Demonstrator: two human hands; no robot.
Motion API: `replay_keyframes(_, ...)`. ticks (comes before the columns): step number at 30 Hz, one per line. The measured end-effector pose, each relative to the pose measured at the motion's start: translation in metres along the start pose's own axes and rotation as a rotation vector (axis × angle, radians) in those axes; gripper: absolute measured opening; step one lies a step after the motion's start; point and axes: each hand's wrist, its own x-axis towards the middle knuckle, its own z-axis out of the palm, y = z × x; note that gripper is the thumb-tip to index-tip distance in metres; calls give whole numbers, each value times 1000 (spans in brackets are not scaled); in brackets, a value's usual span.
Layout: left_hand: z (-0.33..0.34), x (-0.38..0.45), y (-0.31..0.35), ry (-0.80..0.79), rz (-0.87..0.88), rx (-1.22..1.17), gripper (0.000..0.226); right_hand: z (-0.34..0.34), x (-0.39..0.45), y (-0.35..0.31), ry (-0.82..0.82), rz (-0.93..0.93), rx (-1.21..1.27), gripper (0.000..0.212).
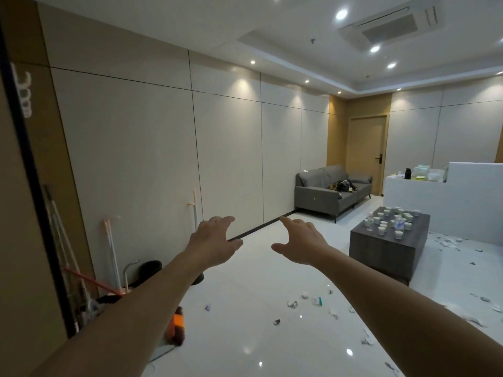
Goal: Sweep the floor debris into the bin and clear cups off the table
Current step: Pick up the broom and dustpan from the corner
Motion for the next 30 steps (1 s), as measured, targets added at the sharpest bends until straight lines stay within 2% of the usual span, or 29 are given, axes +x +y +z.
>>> replay_keyframes(6, 49, 105, -10, 25, -35, 38, 69, 39, 114, 42, 13, -47, 36, 81)
replay_keyframes(11, 78, 204, -10, 10, -74, 98, 70, 46, 221, 78, -18, -57, 59, 80)
replay_keyframes(14, 91, 262, -14, 59, -96, 46, 70, 49, 281, 94, -10, -78, 49, 82)
replay_keyframes(18, 119, 320, -27, 37, -99, 63, 70, 73, 342, 108, -39, -77, 65, 81)
replay_keyframes(24, 161, 402, -64, -13, -112, 40, 70, 125, 423, 121, -88, -62, 42, 81)
replay_keyframes(30, 188, 502, -127, -3, -97, 6, 70, 171, 526, 110, -67, -34, 21, 79)
